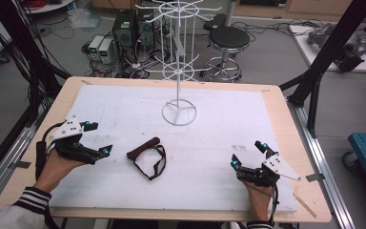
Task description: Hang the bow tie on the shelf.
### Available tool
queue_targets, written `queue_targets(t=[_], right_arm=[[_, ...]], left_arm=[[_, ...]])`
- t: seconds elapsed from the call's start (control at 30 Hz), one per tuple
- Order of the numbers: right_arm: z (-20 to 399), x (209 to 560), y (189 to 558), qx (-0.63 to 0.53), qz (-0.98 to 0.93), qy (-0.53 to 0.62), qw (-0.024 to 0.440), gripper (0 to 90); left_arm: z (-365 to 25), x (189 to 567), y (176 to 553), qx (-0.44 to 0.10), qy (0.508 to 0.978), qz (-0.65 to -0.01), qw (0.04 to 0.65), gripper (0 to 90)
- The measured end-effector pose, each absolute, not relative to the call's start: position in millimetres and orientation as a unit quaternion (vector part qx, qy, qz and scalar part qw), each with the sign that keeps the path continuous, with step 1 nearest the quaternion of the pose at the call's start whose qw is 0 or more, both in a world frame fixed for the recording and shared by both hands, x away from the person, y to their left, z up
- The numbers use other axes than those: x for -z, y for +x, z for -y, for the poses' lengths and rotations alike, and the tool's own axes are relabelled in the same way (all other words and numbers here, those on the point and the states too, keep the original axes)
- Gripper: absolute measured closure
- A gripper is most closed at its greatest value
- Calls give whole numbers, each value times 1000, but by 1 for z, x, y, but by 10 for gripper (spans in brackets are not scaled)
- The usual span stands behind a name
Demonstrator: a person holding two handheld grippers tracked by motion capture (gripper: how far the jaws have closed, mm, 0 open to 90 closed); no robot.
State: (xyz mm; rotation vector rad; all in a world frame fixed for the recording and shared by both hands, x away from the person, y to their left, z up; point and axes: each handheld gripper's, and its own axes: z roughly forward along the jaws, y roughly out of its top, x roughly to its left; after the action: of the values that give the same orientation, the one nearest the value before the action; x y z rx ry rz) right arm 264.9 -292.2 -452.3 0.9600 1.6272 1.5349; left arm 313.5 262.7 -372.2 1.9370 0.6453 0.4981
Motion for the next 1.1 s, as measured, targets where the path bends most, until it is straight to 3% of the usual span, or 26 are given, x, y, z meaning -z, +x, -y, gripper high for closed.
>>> queue_targets(t=[0.2,1.1], right_arm=[[292,452,265,-593,-626,370,346,6],[292,452,265,-592,-625,373,345,6]], left_arm=[[-244,366,323,-187,835,-244,455,18],[-174,361,359,-135,901,-223,347,18]])
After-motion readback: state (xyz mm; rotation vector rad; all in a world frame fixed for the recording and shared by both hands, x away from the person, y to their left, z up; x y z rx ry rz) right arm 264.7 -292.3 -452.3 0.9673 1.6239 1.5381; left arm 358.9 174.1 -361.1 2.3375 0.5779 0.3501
